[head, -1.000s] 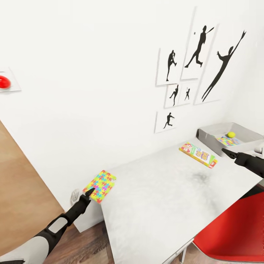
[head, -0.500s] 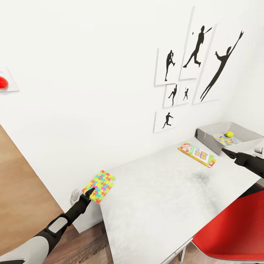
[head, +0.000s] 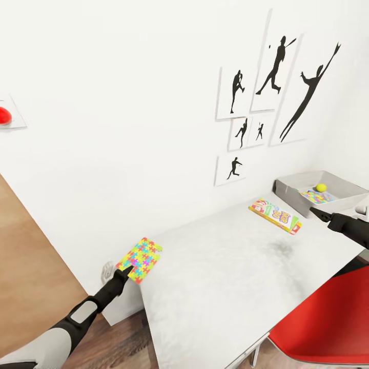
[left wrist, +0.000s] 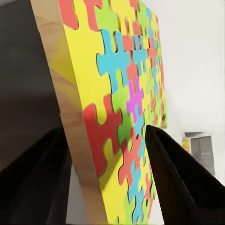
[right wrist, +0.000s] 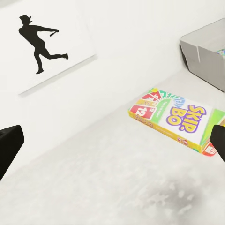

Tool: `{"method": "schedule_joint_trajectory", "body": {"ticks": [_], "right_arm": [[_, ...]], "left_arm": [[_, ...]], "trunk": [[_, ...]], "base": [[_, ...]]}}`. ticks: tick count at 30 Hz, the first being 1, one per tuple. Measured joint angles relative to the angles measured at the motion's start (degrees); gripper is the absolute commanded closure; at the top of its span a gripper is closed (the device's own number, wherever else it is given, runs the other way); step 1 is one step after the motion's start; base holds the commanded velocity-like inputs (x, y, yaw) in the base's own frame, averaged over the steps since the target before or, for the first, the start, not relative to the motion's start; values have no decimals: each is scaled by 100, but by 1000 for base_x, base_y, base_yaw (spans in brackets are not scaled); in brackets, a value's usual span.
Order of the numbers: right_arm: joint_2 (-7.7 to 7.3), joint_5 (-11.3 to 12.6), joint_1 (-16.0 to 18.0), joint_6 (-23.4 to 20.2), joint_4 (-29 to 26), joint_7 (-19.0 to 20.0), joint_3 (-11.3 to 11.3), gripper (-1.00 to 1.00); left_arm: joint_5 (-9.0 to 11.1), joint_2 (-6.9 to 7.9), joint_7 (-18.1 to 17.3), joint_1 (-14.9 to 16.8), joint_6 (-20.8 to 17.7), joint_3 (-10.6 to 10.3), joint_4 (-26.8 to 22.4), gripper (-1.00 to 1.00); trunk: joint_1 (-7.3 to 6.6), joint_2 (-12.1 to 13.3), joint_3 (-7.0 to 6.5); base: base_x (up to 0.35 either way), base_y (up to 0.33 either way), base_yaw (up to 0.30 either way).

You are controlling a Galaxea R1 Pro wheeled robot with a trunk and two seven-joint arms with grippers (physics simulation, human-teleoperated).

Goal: Put all the toys in the child's room - the three board games (two on the bed and one on the table), the two jigsaw puzzles on the table, and the tennis ball on the table - inside the toy box on the table in the child's room.

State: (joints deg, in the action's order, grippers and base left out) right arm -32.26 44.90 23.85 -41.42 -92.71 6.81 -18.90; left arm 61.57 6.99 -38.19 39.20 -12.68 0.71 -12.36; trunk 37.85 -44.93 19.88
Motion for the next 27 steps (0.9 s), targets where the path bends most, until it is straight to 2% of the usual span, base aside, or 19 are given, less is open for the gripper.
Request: {"method": "schedule_joint_trajectory", "body": {"ticks": [4,7,13,20,23,27], "right_arm": [[0,0,0,0,0,-1,0,-100],[0,0,-2,0,0,-1,0,-100],[0,0,-8,0,0,-1,0,-100],[0,0,-16,0,0,4,8,-100],[-2,-4,-33,6,0,266,40,-100],[-72,-43,-67,20,1,1019,32,-100]], "left_arm": [[-3,-6,-271,14,-9,-13,-30,100],[-58,-3,-401,0,10,-56,-287,100],[-84,-17,-461,-37,-165,-345,-750,100],[-83,-19,-546,-53,-208,-398,-817,100],[-87,-19,-628,-51,-467,-405,-830,100],[-88,-66,-743,-102,-602,-411,-1042,100]], "trunk": [[0,0,0],[0,0,0],[0,0,1],[0,1,1],[0,0,1],[0,0,1]], "base": [[0,0,0],[0,0,0],[0,0,0],[0,0,0],[0,0,0],[0,0,0]]}}
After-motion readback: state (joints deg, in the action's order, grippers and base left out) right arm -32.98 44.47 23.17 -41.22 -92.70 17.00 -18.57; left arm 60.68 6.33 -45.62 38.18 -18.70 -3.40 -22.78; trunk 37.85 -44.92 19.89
